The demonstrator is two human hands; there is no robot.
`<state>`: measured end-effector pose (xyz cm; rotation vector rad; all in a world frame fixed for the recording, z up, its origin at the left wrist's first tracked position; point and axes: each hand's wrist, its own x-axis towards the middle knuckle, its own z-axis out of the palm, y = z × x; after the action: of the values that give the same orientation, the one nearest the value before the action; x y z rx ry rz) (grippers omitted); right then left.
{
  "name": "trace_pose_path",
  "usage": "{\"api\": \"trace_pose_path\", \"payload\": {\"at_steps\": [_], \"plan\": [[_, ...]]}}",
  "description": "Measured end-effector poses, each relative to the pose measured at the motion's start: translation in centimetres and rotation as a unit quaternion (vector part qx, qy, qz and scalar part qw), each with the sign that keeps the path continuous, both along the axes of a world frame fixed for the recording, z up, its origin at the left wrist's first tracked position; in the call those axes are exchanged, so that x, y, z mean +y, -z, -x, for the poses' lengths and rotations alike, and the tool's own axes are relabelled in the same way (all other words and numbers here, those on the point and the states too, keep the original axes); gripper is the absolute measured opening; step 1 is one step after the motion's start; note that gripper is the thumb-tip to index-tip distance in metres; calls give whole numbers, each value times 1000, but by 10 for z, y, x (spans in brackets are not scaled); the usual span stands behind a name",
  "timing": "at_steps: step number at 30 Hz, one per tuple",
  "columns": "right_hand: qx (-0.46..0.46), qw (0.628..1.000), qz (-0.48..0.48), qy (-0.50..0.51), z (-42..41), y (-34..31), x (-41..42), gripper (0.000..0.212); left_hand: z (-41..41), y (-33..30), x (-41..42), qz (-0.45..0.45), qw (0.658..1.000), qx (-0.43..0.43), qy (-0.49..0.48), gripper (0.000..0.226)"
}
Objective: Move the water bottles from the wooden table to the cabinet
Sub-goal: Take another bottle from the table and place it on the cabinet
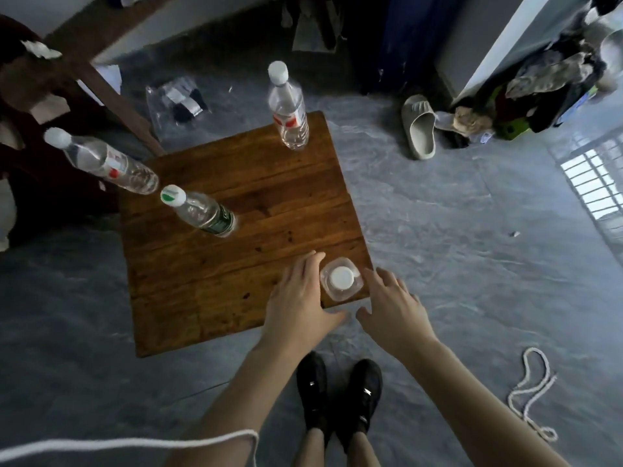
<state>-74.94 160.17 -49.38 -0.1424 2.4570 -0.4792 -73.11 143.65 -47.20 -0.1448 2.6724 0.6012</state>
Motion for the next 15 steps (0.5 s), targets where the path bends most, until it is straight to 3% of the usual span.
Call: {"api": "trace_pose_path", "payload": {"at_steps": [3, 7, 15], "plan": [[-1, 1000, 7, 11, -1, 26, -1, 60, 1, 32, 6, -89, 995, 23, -38, 102], [-19, 999, 17, 43, 0, 49, 2, 51, -2, 61, 16, -246, 962, 48, -105, 83], [-57, 995, 34, 73, -2, 54, 5, 56, 7, 47, 11, -329, 926, 112, -150, 72]]}}
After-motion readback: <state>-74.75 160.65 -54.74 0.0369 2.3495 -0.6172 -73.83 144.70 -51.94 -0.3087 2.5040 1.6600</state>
